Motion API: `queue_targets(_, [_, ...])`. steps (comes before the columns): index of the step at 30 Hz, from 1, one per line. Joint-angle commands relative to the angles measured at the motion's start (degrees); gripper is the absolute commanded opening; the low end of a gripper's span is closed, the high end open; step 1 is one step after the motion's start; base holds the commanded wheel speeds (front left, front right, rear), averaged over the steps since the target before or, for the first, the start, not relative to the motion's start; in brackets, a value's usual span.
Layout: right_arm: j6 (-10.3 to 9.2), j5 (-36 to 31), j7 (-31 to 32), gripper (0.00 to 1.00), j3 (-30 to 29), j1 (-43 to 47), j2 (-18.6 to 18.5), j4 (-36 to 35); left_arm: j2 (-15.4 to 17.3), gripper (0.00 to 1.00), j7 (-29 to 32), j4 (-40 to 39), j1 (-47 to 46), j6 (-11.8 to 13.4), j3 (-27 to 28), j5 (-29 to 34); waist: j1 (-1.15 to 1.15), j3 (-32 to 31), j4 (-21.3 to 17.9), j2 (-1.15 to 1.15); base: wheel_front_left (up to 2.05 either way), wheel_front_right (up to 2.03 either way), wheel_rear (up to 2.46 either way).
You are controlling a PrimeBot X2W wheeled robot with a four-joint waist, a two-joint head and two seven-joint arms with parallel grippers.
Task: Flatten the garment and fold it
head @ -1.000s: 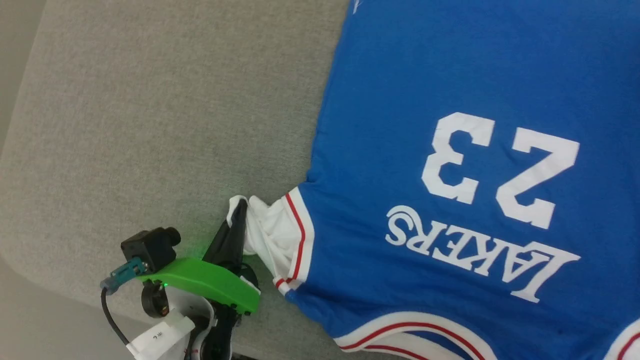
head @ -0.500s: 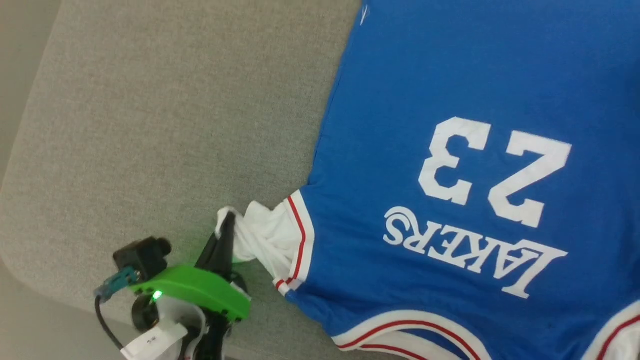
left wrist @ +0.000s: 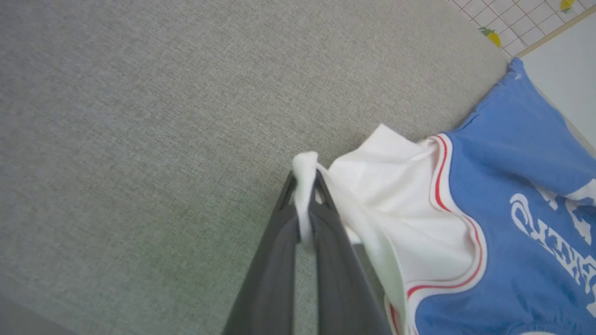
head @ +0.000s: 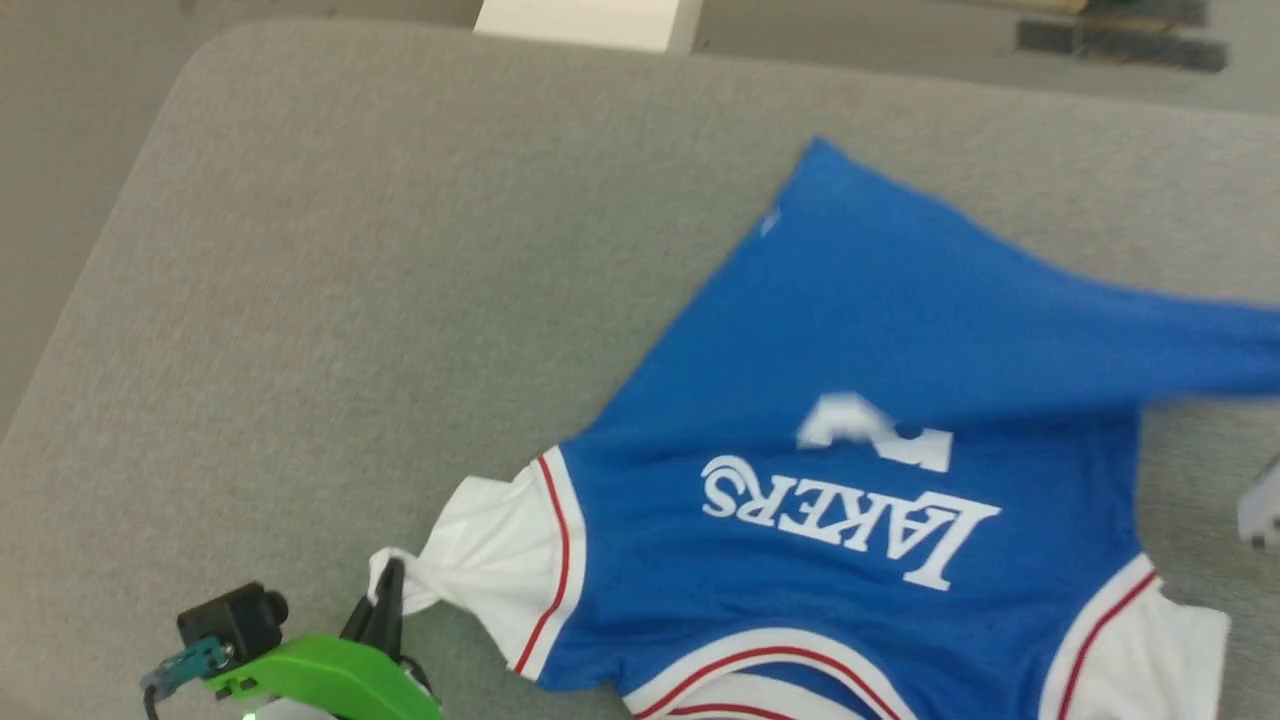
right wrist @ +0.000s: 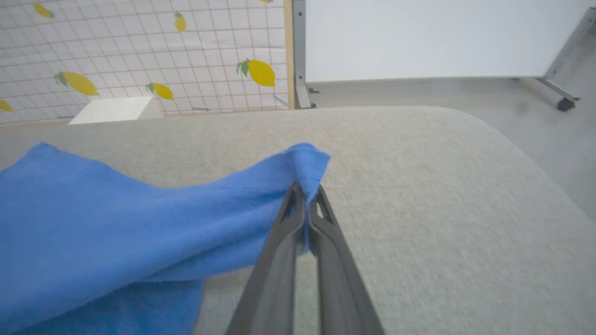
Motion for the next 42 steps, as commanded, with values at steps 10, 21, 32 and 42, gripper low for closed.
queue_targets(10, [-0.09,0.93,24.10,0.00,-4.54,14.39,3.79,-7.85,1.72,0.00,1.50,-3.74,5.22,2.47,1.33,-1.12,0.00,-9.77,-9.46,0.00,0.00,0.00,0.00])
queue_targets(21, [-0.09,6.37,38.00,0.64,-2.84,20.02,3.90,-5.29,2.11,0.00,2.67,-5.41,5.44,3.17,0.55,-0.89,0.00,-9.48,-10.44,0.00,0.00,0.00,0.00])
queue_targets(32, [-0.09,6.86,9.27,1.00,8.34,11.95,0.59,-11.26,1.94,0.00,2.94,-5.76,4.64,3.42,-0.15,-0.79,0.00,-8.54,-9.34,0.00,0.00,0.00,0.00])
queue_targets(42, [-0.09,12.58,-2.14,1.00,32.39,-4.29,-9.90,1.59,1.25,0.00,2.55,-5.23,1.76,2.60,-1.34,-0.60,0.00,-3.80,-6.57,0.00,0.00,0.00,0.00])
